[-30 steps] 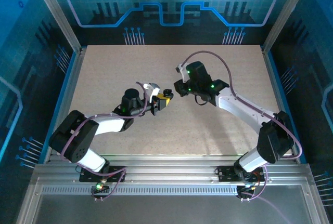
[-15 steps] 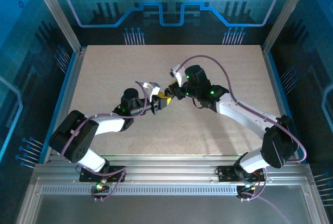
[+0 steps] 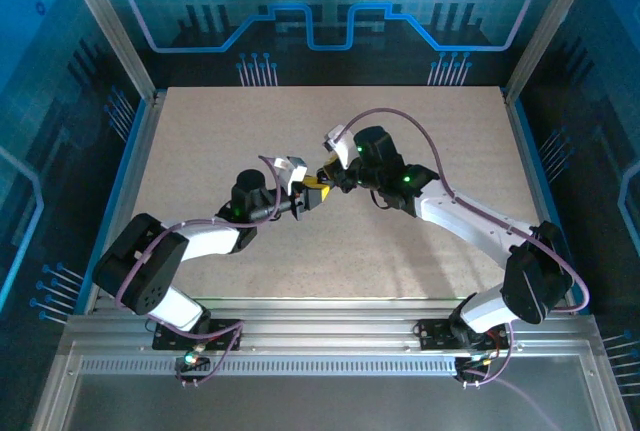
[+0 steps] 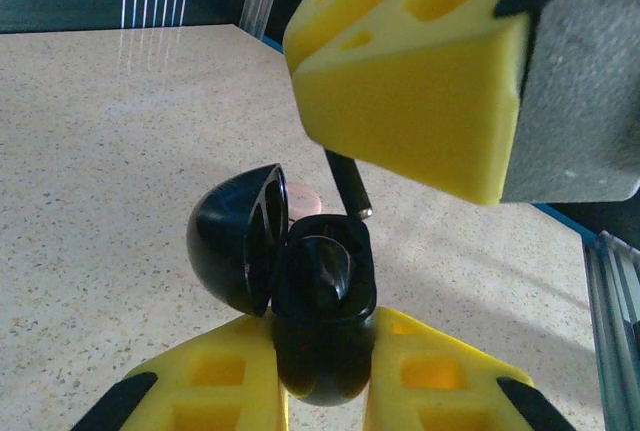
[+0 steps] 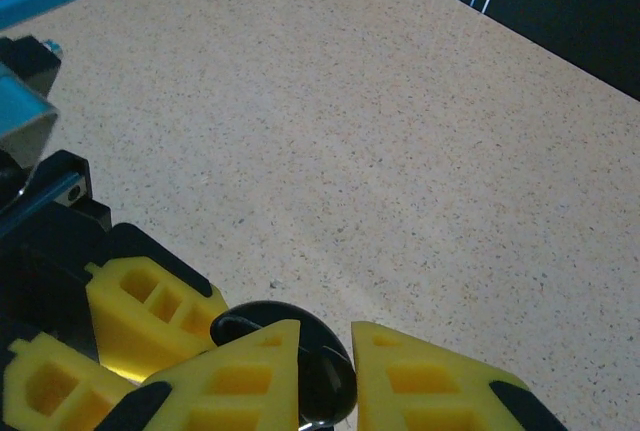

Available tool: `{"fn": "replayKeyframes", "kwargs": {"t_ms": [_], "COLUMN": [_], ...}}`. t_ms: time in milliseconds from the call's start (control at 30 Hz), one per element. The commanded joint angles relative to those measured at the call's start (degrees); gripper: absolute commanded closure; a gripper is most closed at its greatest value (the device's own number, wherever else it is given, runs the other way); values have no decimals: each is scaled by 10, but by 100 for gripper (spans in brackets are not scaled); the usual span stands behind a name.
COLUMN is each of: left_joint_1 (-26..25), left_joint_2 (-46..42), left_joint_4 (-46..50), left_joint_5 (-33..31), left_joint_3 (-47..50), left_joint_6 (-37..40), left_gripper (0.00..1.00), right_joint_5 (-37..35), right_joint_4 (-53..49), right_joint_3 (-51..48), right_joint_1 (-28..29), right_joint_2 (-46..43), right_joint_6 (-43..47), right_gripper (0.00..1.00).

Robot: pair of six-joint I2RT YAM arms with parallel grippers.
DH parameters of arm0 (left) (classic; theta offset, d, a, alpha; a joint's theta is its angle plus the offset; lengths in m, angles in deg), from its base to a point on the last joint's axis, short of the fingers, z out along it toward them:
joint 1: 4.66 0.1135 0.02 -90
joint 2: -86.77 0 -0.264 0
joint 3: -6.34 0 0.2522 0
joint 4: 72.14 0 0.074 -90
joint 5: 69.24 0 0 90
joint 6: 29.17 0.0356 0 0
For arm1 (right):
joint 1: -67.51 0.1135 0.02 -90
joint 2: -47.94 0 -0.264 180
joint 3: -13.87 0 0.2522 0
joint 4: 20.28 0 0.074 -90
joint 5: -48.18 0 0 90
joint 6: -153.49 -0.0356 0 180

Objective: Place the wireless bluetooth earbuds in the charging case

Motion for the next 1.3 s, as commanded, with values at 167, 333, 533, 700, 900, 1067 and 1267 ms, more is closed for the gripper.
{"fn": "replayKeyframes", "kwargs": {"t_ms": [167,333,533,700,900,1067,1267], "left_joint_1": [-4,-4,-3,-3,-4,-4,-3], "left_joint_2": [-16,-17,-21,-25,-26,-26,-28], "left_joint_4": [-40,-43,-40,-36,-38,-38,-36], "left_joint_5": [17,16,17,18,22,24,23], "left_joint_3": [-19,-21,-22,-23,-27,-26,-24], "left_joint_6": [-22,-25,-23,-19,-19,-18,-17], "left_gripper": [95,95,95,95,95,95,95], "right_joint_5": [-5,-4,16,43,61,88,114], "right_joint_4": [12,12,7,-3,-14,-9,-8], "right_joint_3": [-18,-25,-39,-46,-45,-45,-46], "right_joint_1": [14,15,16,17,16,9,-4], "right_joint_2": [-15,-19,-34,-45,-42,-45,-53], "right_joint_6": [24,33,55,68,70,62,49], "right_gripper": [83,83,83,81,81,79,75]}}
